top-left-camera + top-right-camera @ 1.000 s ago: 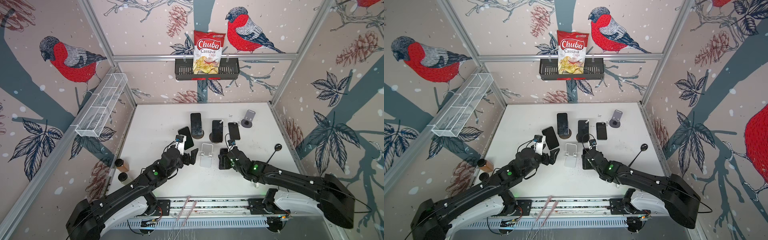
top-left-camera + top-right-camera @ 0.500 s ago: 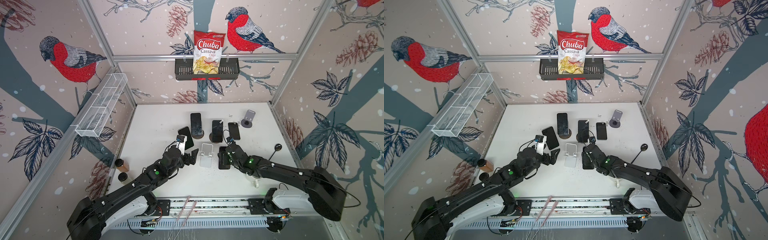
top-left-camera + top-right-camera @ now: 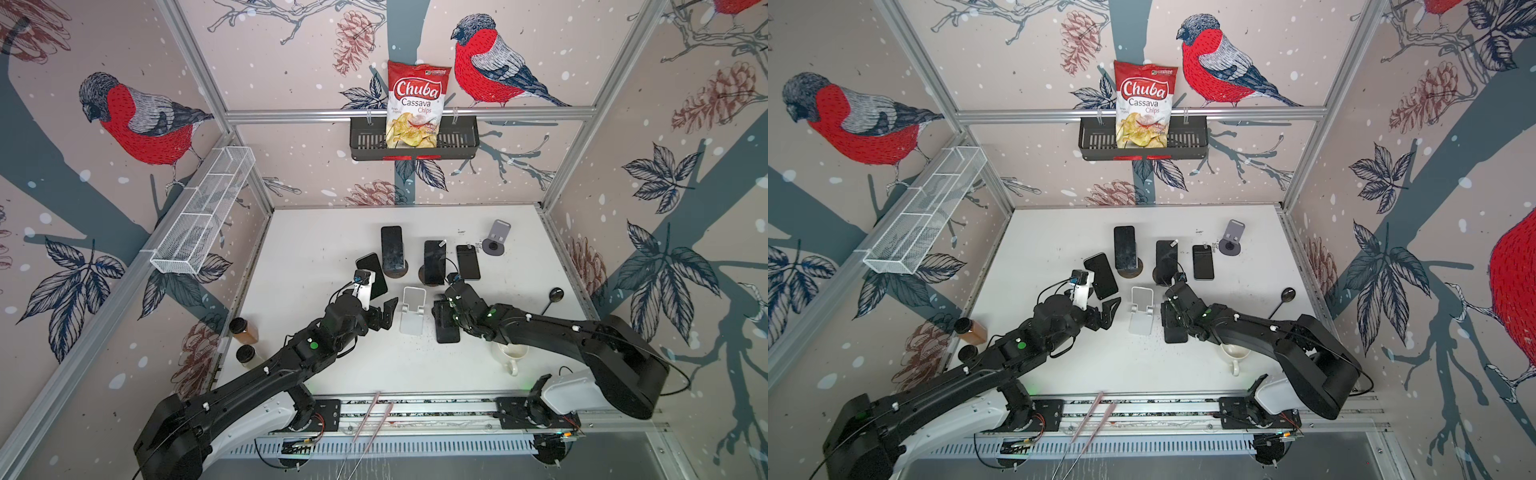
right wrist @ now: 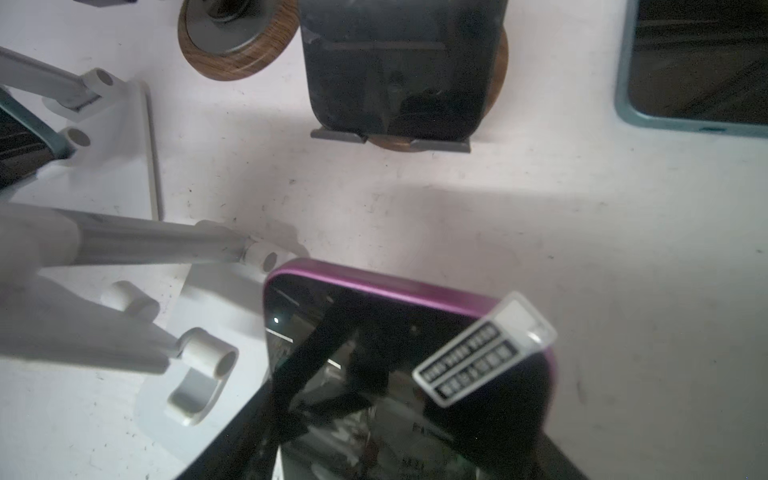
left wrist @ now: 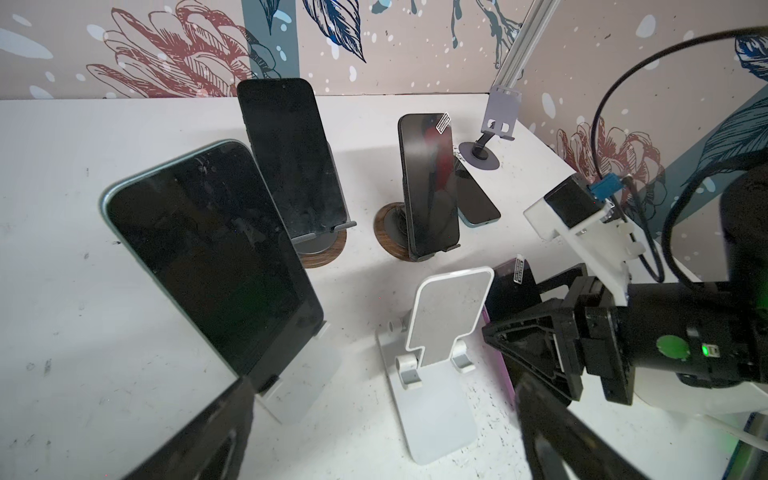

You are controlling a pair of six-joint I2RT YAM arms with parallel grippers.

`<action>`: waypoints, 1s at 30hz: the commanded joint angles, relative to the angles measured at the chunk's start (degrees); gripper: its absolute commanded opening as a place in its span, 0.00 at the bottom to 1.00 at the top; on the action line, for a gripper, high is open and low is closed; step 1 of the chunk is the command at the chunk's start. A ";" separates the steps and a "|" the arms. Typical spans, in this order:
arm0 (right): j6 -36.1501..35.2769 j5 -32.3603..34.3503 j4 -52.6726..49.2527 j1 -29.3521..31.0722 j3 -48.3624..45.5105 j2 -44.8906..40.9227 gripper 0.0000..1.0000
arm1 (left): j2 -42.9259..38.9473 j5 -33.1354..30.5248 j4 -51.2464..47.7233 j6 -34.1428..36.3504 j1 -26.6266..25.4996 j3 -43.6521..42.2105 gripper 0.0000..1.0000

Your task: Remove the phone from the phone stand

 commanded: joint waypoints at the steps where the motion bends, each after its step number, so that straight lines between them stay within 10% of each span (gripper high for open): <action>1: 0.68 -0.69 -0.79 -0.34 0.07 0.75 0.66 | -0.07 0.06 2.40 0.57 0.10 0.37 0.97; 30: 3.65 2.21 0.34 -2.69 1.77 5.89 0.69 | -1.48 -0.73 2.42 -0.43 0.10 -1.12 0.97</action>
